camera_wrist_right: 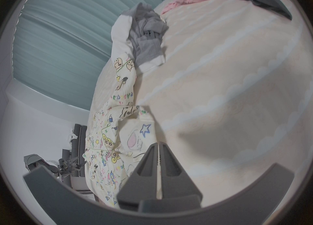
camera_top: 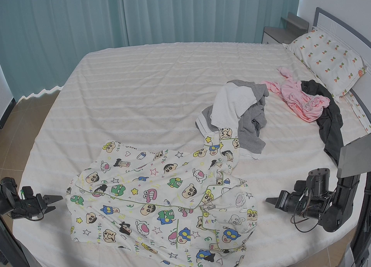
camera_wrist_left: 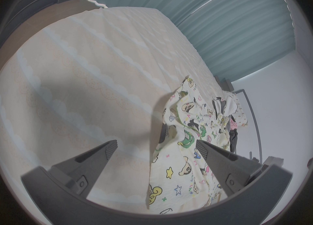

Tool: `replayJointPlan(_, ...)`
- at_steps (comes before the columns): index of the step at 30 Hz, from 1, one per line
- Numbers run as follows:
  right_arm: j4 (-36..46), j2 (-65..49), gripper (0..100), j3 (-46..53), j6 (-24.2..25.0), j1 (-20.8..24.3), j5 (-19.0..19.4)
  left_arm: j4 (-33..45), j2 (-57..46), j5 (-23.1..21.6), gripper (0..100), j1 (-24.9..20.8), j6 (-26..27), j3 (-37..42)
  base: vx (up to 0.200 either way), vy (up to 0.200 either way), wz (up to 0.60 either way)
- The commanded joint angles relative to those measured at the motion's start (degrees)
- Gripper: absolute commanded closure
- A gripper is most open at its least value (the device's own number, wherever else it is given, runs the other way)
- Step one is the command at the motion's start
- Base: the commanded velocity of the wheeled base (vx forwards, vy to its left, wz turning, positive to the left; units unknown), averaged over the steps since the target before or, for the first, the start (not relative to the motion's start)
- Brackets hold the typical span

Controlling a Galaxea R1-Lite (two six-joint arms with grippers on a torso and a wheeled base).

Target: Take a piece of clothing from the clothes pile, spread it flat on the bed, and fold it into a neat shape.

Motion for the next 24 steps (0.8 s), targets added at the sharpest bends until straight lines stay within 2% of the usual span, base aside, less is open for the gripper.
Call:
replayJointPlan(1, -2.1, 1.5, 100, 2.3, -1.3, -2.8, -0.1, 0.0, 0.2, 0.0, 0, 0.0, 2.2, 1.9, 0.000, 0.000, 0.00)
replayJointPlan(8, -3.9, 1.9, 100, 3.1, -2.3, -1.6, 0.5, 0.0, 0.2, 0.0, 0, 0.0, 2.5, 2.3, 0.000, 0.000, 0.00)
replayJointPlan(9, -4.2, 2.1, 0, 3.0, -2.4, -1.0, 0.6, 0.0, 0.2, 0.0, 0, 0.0, 2.5, 2.3, 0.000, 0.000, 0.00)
replayJointPlan(16, -4.4, 3.1, 0, 0.7, -2.0, 3.2, 1.7, 0.0, 0.3, 0.0, 0, -0.1, 2.6, 2.5, 0.000, 0.000, 0.00)
replayJointPlan(24, -3.9, 5.0, 0, -4.4, -1.8, 4.8, 2.4, 0.0, 0.3, 0.0, 0, -0.1, 2.6, 2.5, 0.000, 0.000, 0.00)
